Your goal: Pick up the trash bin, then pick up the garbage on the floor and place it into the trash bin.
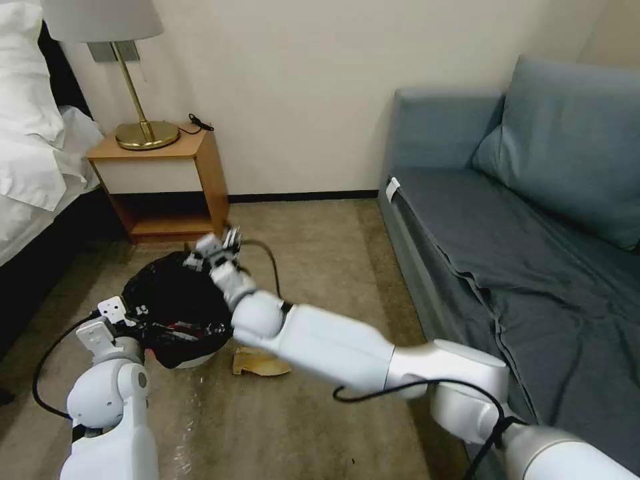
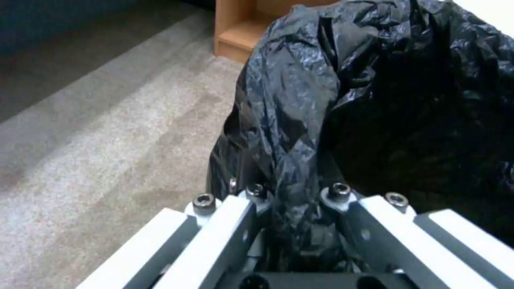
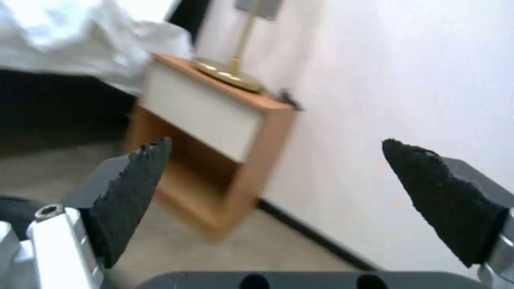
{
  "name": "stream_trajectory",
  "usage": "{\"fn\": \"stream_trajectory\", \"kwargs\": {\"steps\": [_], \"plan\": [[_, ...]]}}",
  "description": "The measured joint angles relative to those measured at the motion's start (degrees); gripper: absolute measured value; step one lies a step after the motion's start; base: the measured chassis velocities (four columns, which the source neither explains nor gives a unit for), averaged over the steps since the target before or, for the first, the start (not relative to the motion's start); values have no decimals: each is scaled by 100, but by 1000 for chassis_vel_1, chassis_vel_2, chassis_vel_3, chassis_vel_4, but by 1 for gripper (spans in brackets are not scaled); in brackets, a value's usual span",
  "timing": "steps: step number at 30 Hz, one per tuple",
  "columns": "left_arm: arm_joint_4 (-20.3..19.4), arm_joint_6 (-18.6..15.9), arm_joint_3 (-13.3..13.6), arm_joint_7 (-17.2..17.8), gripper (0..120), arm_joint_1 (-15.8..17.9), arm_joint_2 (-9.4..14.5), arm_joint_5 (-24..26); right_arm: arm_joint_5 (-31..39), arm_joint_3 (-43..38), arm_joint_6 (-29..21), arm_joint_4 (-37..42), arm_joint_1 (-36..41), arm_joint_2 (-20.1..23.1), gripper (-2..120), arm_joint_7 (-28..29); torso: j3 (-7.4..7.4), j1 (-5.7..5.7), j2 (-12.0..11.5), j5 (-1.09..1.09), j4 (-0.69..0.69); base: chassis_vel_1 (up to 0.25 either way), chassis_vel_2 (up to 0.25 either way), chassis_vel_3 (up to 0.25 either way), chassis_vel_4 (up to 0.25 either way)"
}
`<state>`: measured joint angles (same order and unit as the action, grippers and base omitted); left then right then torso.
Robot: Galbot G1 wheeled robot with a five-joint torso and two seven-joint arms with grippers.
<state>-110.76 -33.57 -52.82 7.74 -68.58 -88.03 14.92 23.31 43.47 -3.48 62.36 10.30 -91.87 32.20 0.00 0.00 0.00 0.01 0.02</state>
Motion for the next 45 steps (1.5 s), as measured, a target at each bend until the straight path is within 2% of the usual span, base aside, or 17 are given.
{"fn": "stream_trajectory", "kwargs": {"steps": [3, 7, 9, 11, 12, 13, 15, 16, 20, 22, 24, 25, 26, 27, 30, 35, 45], "plan": [[-13, -11, -103, -43, 4, -14, 35, 38, -479, -181, -221, -527, -37, 239, 100, -85, 0, 1, 0, -1, -4, 0, 0, 0, 0], [-13, -12, -146, -71, 4, -18, 92, 90, -757, -362, -53, -917, 77, 339, 100, -434, 0, 0, 0, 0, -6, 0, 0, 0, 0], [-7, -20, -209, -84, 4, -5, 156, 148, -628, -490, 45, -1062, 348, 539, 100, -1060, 0, 0, 0, 0, -3, 0, 0, 0, 0], [-5, -21, -219, -84, 4, 2, 164, 150, -566, -503, 88, -1068, 424, 588, 100, -1289, 0, 0, 0, 0, -3, 0, 0, 0, 0], [-3, -23, -222, -85, 4, 9, 170, 161, -409, -506, 218, -1060, 550, 698, 100, -1808, 0, 0, 0, 0, -1, 0, 0, 0, 0], [-3, -23, -222, -85, 4, 9, 170, 161, -409, -506, 218, -1060, 550, 698, 100, -1808, 0, 0, 0, 0, -1, 0, 0, 0, 0], [-5, -24, -233, -89, 4, 1, 172, 174, -80, -490, 463, -1031, 695, 844, 100, -2604, 0, 0, 0, 0, -3, 0, 0, 0, 0], [-5, -24, -233, -89, 4, 1, 172, 174, -80, -490, 463, -1031, 695, 844, 100, -2604, 0, 0, 0, 0, -3, 0, 0, 0, 0], [-19, -25, -256, -99, 4, -46, 179, 189, 162, -331, 774, -1154, 815, 956, 100, -3546, 0, 0, 0, -1, -1, 0, 0, 0, 0], [-25, -25, -263, -99, 4, -51, 176, 189, 169, -297, 811, -1177, 841, 977, 100, -3705, 0, 0, 0, -1, -1, 0, 0, 0, 0], [-61, -25, -276, -101, 4, -79, 161, 188, 138, -215, 1018, -1298, 1033, 1050, 100, -4497, 0, 0, 0, 0, -2, 0, 0, 0, 0], [-61, -25, -276, -101, 4, -79, 161, 188, 138, -215, 1018, -1298, 1033, 1050, 100, -4497, 0, 0, 0, 0, -2, 0, 0, 0, 0], [-91, -25, -277, -112, 4, -118, 148, 189, 14, -231, 1151, -1410, 1206, 1055, 100, -4939, 0, 0, 0, 0, -3, 0, 0, 0, 0], [-91, -25, -277, -112, 4, -118, 148, 189, 14, -231, 1151, -1410, 1206, 1055, 100, -4939, 0, 0, 0, 0, -3, 0, 0, 0, 0], [-131, -25, -293, -113, 4, -164, 145, 167, -221, -363, 1252, -1587, 1402, 1023, 100, -5472, 0, 0, 0, -1, -3, 0, 0, 0, 0], [-216, -21, -201, -111, 4, -243, 159, 84, -870, -673, 1426, -1974, 1448, 846, 100, -5821, 0, 0, 0, -2, -3, 0, 0, 0, 0], [-377, -20, -147, -101, 4, -354, 56, -7, -1808, -1076, 1616, -2466, 1528, 460, 100, -5669, 0, 0, 0, -2, -4, 0, 0, 0, 0]]}}
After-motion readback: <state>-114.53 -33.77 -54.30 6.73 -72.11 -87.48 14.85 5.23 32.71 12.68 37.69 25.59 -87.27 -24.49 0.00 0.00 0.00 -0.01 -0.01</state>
